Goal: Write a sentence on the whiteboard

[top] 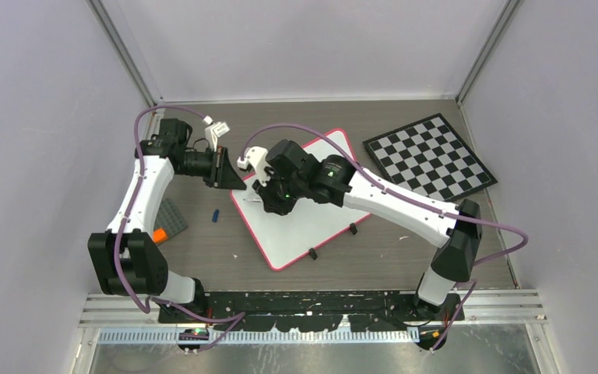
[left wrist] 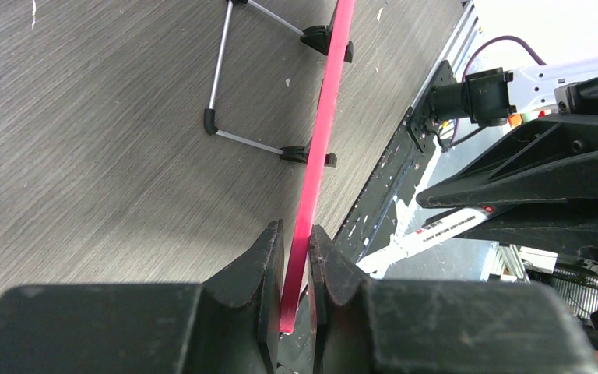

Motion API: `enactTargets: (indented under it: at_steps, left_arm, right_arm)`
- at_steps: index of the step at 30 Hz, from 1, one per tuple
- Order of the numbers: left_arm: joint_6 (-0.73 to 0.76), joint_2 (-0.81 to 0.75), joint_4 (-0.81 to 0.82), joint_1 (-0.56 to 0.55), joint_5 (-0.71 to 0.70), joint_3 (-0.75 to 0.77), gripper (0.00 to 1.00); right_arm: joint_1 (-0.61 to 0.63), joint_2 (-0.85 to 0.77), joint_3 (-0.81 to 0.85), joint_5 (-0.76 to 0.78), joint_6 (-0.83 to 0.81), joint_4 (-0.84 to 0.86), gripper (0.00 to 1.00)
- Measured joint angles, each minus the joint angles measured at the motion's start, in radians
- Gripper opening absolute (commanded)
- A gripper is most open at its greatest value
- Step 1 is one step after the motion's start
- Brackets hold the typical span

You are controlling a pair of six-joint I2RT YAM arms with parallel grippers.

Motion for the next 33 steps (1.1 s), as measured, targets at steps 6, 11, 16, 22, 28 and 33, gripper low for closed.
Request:
enactTargets:
  at_steps: [6, 11, 16, 22, 28, 33]
  left_arm:
    - [0.0, 0.0, 0.0, 0.0, 0.0, 0.0, 0.0]
    - [0.0, 0.0, 0.0, 0.0, 0.0, 0.0, 0.0]
    - [0.0, 0.0, 0.0, 0.0, 0.0, 0.0, 0.0]
    - [0.006, 0.0, 0.0, 0.0, -0.004, 0.0, 0.0]
    - [0.015, 0.0, 0.0, 0.0, -0.008, 0.0, 0.0]
    - [0.016, 0.001, 0.001, 0.0, -0.011, 0.0, 0.0]
  right_arm:
    - [0.012, 0.028, 0.005, 0.01, 0.006, 0.004, 0.0]
    - [0.018, 0.047, 0.011, 0.024, 0.009, 0.005, 0.0]
    - [0.019, 0.058, 0.018, 0.037, 0.012, 0.008, 0.0]
    - [0.019, 0.062, 0.021, 0.06, 0.008, 0.014, 0.0]
    - [0.028, 0.058, 0.006, 0.112, 0.0, 0.027, 0.0]
    - [0.027, 0.038, -0.021, 0.138, -0.011, 0.035, 0.0]
